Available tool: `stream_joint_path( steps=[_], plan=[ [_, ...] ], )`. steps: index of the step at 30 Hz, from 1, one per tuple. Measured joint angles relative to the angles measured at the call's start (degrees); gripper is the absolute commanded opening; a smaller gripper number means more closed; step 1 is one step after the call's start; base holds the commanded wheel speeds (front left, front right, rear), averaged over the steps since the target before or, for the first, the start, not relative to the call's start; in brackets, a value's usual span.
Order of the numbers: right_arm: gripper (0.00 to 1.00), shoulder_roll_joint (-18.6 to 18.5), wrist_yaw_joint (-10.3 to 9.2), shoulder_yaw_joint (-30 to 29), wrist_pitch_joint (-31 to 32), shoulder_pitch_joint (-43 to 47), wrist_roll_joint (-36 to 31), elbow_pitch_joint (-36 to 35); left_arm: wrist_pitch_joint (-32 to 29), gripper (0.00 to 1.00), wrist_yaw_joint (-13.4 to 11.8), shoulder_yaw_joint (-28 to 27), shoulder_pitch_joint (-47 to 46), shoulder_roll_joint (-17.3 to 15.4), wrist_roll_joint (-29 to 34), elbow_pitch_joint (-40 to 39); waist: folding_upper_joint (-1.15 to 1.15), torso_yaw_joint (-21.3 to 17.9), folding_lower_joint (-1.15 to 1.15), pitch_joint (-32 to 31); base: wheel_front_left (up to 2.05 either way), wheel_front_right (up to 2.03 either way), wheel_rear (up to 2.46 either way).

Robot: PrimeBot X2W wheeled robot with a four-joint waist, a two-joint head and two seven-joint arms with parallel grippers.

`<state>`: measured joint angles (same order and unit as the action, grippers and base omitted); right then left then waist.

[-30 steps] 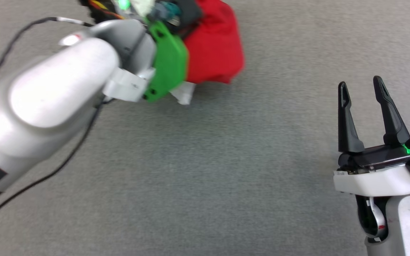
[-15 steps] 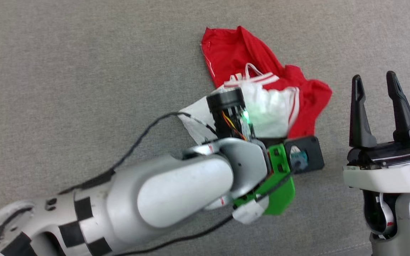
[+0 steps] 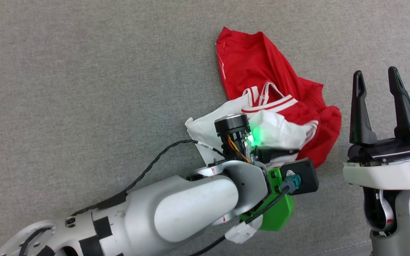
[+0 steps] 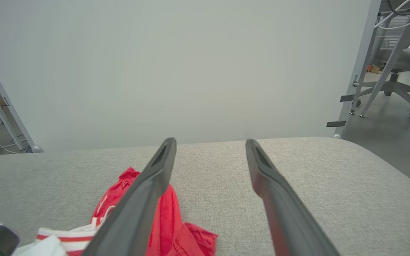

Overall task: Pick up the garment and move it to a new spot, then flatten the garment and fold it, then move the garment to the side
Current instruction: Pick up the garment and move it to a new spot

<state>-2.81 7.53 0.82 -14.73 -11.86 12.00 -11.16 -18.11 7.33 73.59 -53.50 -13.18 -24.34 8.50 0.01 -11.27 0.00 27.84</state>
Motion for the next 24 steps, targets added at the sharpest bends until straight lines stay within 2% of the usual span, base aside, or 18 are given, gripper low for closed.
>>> stream_joint_path(
  steps=[4,6,8,10,15,20,24],
  plan=[
    [1.0,0.0,0.0,-0.6,0.0,0.9,-1.1,0.3,14.1,1.0,0.0,-0.1,-2.5,2.1,0.7,5.4,0.0,1.2,0.0,-2.0,0.0,0.0,0.0],
    [1.0,0.0,0.0,-1.0,0.0,2.0,-1.9,0.4,20.7,1.0,-0.3,-1.9,-3.5,3.2,0.7,7.9,0.0,2.1,0.0,-3.4,0.0,0.0,0.0],
    [1.0,0.0,0.0,-1.1,0.0,3.0,-2.5,0.5,25.3,1.0,-1.8,-3.6,-3.5,4.0,0.8,9.4,0.0,3.0,0.0,-4.8,0.0,0.0,0.0],
    [1.0,0.0,0.0,-1.4,0.0,4.0,-3.0,0.6,29.0,1.0,-4.4,-5.3,-3.4,4.5,0.9,10.2,0.0,4.0,0.0,-6.4,0.0,0.0,0.0],
    [1.0,0.0,0.0,-1.7,0.0,5.6,-3.8,0.7,32.3,1.0,-11.2,-10.7,-1.3,3.5,1.2,10.4,0.0,6.6,0.0,-9.7,0.0,0.0,0.0],
    [1.0,0.0,0.0,-2.3,0.0,7.0,-4.5,0.9,32.8,1.0,-18.1,-18.4,4.9,-1.1,1.5,7.3,0.0,9.4,0.0,-12.4,0.0,0.0,0.0],
    [1.0,0.0,0.0,-2.5,0.0,7.4,-4.9,1.1,32.8,1.0,-22.5,-25.4,11.6,-4.5,2.5,3.0,0.0,11.3,0.0,-14.0,0.0,0.0,0.0]
  ],
)
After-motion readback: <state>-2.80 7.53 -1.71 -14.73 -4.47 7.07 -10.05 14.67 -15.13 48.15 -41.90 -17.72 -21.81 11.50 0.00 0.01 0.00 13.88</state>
